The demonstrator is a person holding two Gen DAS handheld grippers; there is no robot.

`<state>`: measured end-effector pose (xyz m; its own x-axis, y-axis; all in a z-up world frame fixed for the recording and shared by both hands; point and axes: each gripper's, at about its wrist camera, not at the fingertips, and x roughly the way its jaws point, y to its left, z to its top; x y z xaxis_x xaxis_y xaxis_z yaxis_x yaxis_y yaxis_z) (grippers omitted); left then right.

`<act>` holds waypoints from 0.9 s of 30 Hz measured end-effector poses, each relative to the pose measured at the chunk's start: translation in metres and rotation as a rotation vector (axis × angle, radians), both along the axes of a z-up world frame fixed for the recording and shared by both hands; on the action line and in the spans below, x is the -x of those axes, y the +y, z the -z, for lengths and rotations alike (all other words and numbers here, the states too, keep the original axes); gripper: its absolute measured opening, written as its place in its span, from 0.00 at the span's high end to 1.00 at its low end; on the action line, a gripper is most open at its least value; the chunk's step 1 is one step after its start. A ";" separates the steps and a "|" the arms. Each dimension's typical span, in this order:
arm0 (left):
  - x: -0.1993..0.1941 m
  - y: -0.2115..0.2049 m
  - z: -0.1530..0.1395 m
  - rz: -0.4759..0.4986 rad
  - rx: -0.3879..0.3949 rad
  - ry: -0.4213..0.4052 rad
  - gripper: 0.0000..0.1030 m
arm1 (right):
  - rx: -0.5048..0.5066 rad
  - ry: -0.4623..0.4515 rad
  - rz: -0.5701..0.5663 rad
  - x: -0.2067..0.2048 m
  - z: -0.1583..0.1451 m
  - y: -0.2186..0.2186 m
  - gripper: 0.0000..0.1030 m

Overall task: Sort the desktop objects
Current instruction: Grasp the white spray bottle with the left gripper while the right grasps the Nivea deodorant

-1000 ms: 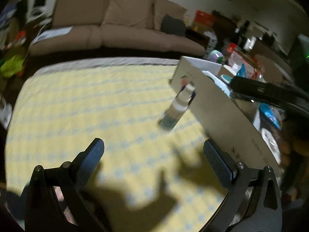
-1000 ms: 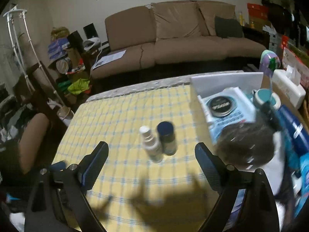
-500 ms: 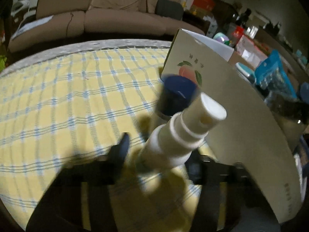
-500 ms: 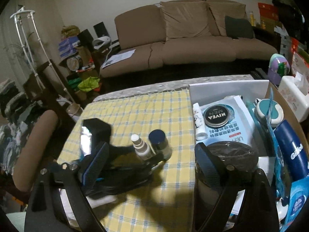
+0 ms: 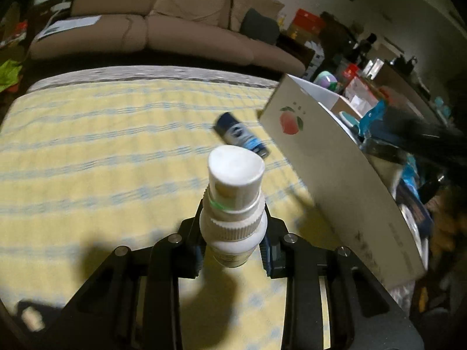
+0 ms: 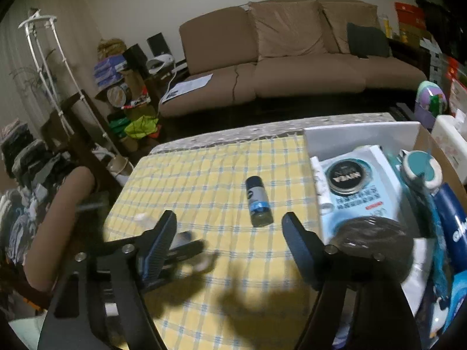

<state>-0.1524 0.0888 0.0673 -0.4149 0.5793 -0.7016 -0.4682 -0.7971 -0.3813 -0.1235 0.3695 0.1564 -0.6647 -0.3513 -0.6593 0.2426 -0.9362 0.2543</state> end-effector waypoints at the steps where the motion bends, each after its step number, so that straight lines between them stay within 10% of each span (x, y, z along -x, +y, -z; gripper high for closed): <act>1: -0.002 -0.013 -0.005 -0.005 0.007 0.001 0.73 | -0.022 -0.019 -0.009 0.008 0.006 -0.009 0.36; 19: -0.012 -0.058 -0.009 -0.020 0.027 0.001 0.73 | -0.390 -0.247 0.039 0.129 0.136 -0.055 0.60; 27: -0.020 -0.034 -0.024 0.005 -0.008 0.005 0.73 | -0.330 -0.214 -0.015 0.101 0.112 -0.047 0.65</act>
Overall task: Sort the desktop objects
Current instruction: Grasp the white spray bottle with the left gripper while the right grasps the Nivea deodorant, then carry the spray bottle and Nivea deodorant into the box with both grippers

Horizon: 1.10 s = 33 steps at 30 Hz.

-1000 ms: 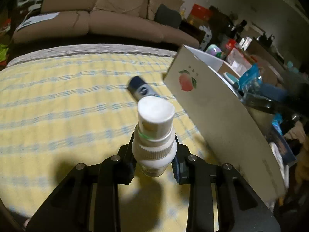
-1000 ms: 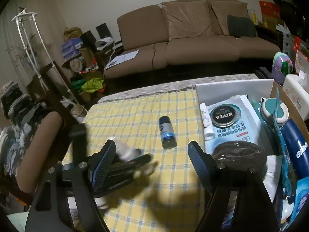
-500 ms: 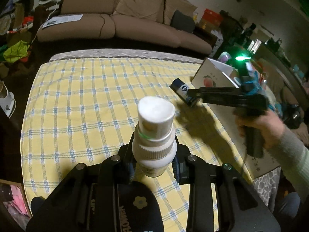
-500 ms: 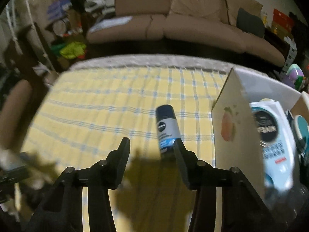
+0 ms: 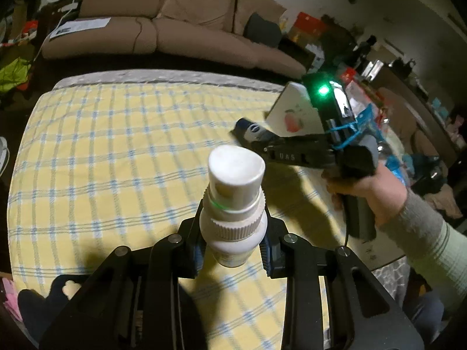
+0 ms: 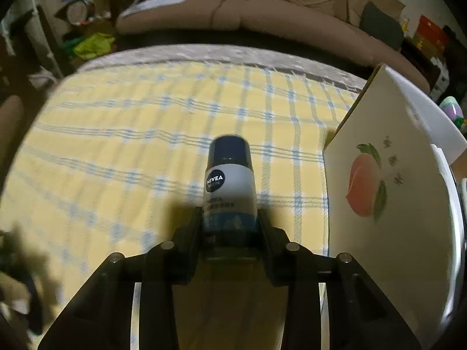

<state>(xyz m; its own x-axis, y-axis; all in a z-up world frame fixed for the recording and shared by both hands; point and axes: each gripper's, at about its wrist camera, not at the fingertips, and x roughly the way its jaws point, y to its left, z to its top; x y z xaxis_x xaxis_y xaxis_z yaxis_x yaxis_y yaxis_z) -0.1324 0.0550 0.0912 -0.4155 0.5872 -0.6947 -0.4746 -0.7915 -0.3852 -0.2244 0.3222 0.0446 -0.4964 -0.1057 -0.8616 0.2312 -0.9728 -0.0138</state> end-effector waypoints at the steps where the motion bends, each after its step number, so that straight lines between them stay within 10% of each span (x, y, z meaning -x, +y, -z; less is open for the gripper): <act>1: 0.000 0.006 -0.005 0.007 -0.006 0.003 0.73 | 0.023 0.006 -0.009 -0.007 -0.009 0.002 0.65; 12: 0.026 0.120 -0.077 0.102 -0.103 0.029 0.73 | 0.216 0.130 0.072 -0.036 -0.133 0.098 0.65; 25: 0.097 0.276 -0.047 0.173 -0.015 -0.094 0.73 | 0.326 0.098 0.233 -0.030 -0.113 0.218 0.64; 30: 0.101 0.278 -0.043 0.147 0.015 -0.082 0.29 | 0.402 0.168 0.228 -0.046 -0.140 0.235 0.62; 33: 0.098 0.272 -0.049 0.132 0.004 -0.067 0.21 | 0.419 0.227 0.221 -0.069 -0.166 0.246 0.62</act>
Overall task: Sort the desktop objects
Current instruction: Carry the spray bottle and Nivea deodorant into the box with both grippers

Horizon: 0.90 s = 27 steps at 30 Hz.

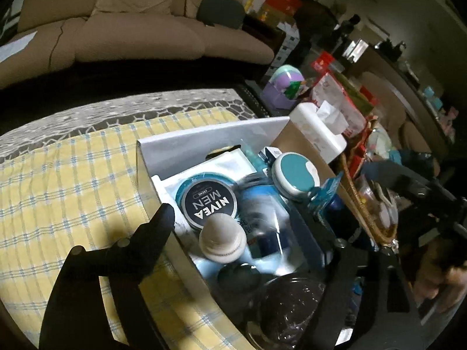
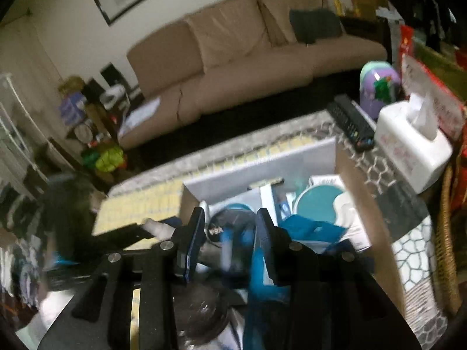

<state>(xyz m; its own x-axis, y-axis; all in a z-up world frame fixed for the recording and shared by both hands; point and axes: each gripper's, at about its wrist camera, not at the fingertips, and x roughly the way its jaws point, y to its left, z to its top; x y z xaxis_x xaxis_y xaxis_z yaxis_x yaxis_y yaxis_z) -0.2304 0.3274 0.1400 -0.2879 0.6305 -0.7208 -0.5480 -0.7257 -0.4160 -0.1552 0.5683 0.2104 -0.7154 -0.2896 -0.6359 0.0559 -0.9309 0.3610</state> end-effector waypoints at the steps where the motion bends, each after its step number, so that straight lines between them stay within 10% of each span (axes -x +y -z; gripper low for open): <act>1: -0.001 -0.003 -0.003 -0.008 -0.008 0.005 0.19 | -0.032 0.010 0.002 -0.008 -0.007 0.002 0.62; 11: -0.010 -0.014 -0.020 -0.033 -0.025 0.025 0.13 | -0.164 -0.068 0.004 -0.052 0.027 0.012 0.57; 13: -0.011 -0.014 -0.019 -0.035 -0.013 0.016 0.22 | -0.152 -0.077 -0.003 -0.053 0.035 0.009 0.57; 15: -0.010 -0.012 -0.018 -0.035 0.004 0.022 0.64 | -0.141 -0.071 -0.022 -0.055 0.039 0.003 0.57; 16: -0.009 -0.010 -0.018 -0.037 0.022 0.035 0.69 | -0.140 -0.069 -0.029 -0.055 0.041 -0.001 0.57; 27: 0.029 0.031 0.014 -0.028 0.108 0.030 0.70 | -0.185 -0.059 -0.021 -0.061 0.057 -0.001 0.57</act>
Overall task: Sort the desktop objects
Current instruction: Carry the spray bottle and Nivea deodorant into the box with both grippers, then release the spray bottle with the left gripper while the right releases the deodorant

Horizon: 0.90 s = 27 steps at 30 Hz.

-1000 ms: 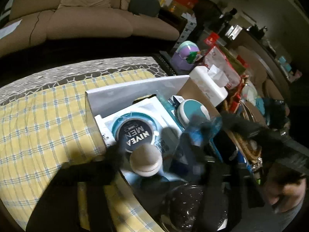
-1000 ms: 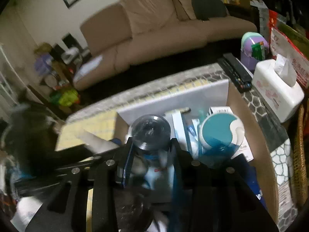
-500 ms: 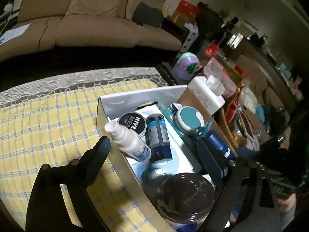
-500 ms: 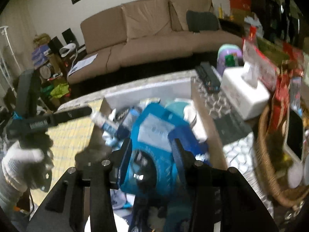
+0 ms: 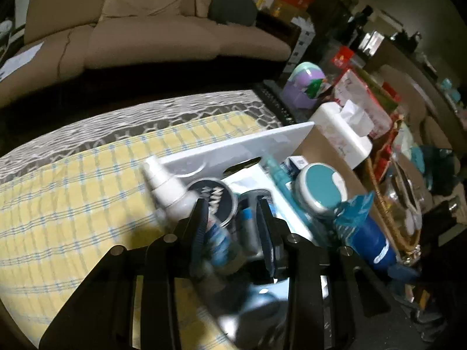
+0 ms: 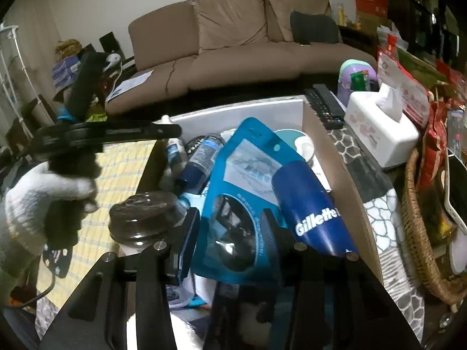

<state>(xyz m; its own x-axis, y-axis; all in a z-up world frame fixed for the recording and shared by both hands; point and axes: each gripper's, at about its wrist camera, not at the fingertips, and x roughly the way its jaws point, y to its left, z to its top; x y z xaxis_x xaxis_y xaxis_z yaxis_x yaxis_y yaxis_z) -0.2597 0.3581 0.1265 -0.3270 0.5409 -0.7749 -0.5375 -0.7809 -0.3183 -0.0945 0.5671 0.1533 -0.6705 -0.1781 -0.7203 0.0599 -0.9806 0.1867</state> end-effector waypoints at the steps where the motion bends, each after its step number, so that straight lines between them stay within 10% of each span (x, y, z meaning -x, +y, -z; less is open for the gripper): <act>1: 0.000 0.005 0.004 0.015 0.004 -0.011 0.70 | 0.012 0.002 0.001 0.000 0.001 0.003 0.57; 11: -0.019 -0.005 -0.005 0.051 -0.116 -0.067 0.72 | 0.061 -0.010 -0.010 0.004 0.009 0.003 0.57; 20: -0.063 -0.002 -0.038 0.171 -0.158 -0.078 0.18 | 0.056 -0.003 0.011 -0.011 0.003 0.008 0.56; 25: -0.071 0.056 -0.023 0.220 -0.028 -0.099 0.21 | 0.055 -0.034 0.027 -0.024 0.004 0.018 0.55; 27: -0.069 0.071 -0.016 0.220 -0.008 -0.117 0.43 | 0.061 -0.043 0.016 -0.026 0.005 0.019 0.55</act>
<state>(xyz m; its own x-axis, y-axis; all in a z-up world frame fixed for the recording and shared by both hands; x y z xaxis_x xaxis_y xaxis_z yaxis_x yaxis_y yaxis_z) -0.1902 0.4295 0.1425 -0.1087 0.5958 -0.7957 -0.6534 -0.6461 -0.3945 -0.0681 0.5862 0.1478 -0.6423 -0.2115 -0.7367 0.0346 -0.9682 0.2478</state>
